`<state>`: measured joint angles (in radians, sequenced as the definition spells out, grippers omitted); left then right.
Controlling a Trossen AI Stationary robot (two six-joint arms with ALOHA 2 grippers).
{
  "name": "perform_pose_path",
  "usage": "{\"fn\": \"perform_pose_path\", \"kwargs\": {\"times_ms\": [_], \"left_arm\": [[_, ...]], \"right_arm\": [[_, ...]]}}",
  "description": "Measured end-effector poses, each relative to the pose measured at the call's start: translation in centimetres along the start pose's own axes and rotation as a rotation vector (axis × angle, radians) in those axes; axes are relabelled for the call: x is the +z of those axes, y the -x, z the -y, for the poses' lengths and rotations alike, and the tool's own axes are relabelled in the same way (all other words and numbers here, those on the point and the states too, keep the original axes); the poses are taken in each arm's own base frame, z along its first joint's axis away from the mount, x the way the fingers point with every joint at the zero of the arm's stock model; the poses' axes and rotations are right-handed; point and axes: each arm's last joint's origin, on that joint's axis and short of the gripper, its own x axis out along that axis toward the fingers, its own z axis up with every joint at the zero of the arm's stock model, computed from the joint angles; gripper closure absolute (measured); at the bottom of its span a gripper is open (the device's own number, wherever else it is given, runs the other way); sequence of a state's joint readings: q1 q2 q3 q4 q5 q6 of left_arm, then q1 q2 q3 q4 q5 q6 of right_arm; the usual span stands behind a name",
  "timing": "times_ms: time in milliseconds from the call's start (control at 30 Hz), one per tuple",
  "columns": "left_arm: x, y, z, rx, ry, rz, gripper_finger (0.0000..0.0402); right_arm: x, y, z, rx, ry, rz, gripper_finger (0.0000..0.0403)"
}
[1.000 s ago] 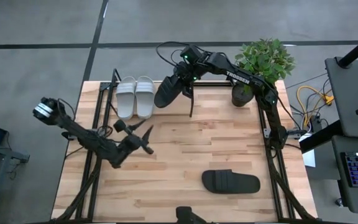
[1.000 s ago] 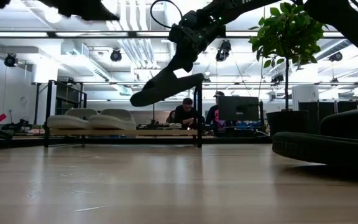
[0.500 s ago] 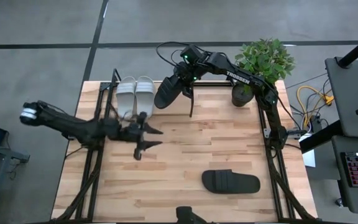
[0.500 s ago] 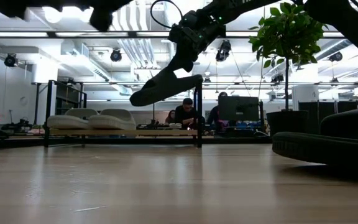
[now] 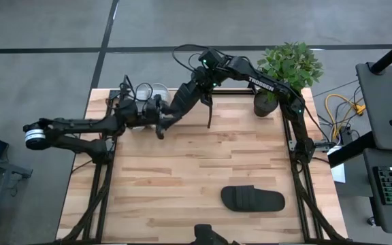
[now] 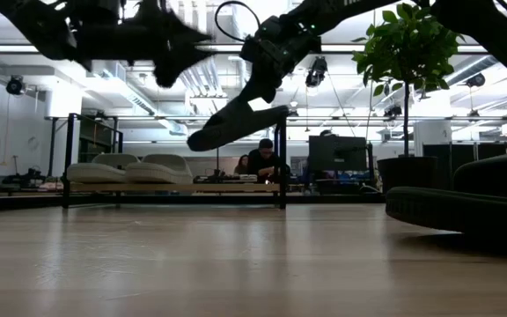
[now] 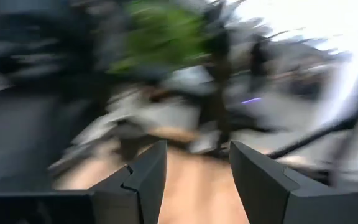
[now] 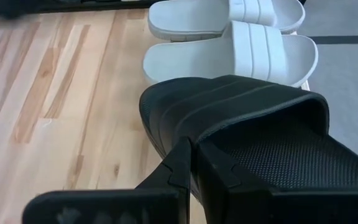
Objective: Pick and place slides into the shelf
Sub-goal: Put the top black slides on the shelf
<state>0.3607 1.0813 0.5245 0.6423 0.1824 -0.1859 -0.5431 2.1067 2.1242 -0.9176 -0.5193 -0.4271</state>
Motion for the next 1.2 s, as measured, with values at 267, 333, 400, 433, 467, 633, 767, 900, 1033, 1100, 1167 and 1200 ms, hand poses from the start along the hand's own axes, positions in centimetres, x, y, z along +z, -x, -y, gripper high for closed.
{"fn": "perform_pose_path", "kwargs": {"times_ms": [267,333,400,433,467,633,767,900,1033,1100,1167,1200], "left_arm": [[-0.4,2.8,0.0,0.316,0.108,0.004,0.024],[-1.0,3.3,0.1,0.361,0.158,-0.004,0.024],[-2.1,3.6,0.3,0.396,0.182,-0.024,0.024],[-2.5,3.7,0.5,0.405,0.198,-0.031,0.024],[-2.8,3.8,0.6,0.416,0.215,-0.031,0.024],[-3.7,4.2,1.3,0.431,0.293,0.013,0.024],[-3.6,4.6,1.6,0.426,0.371,0.148,0.024],[-4.1,5.2,1.7,0.426,0.449,0.291,0.024],[-5.0,5.8,1.8,0.449,0.523,0.388,0.024],[-5.2,5.7,1.8,0.457,0.534,0.399,0.024],[-5.3,5.6,1.9,0.452,0.553,0.402,0.024],[-5.3,5.5,1.9,0.452,0.554,0.404,0.024]], "right_arm": [[0.1,0.0,0.0,-0.001,0.006,0.009,0.0394],[0.2,0.0,0.0,-0.005,0.012,0.018,0.0394],[0.3,0.0,0.1,-0.008,0.023,0.026,0.0394],[0.4,0.0,0.1,-0.01,0.035,0.03,0.0394],[0.4,0.0,0.1,-0.012,0.05,0.034,0.0394],[0.7,0.1,0.2,-0.026,0.133,0.06,0.0394],[0.9,0.2,0.3,-0.038,0.185,0.077,0.0394],[1.3,0.5,0.4,-0.055,0.217,0.104,0.0394],[1.9,1.0,0.4,-0.077,0.26,0.139,0.0394],[2.2,1.4,0.4,-0.085,0.285,0.149,0.0394],[2.6,1.7,0.4,-0.094,0.305,0.161,0.0394],[2.7,1.9,0.4,-0.097,0.309,0.167,0.0394]]}}
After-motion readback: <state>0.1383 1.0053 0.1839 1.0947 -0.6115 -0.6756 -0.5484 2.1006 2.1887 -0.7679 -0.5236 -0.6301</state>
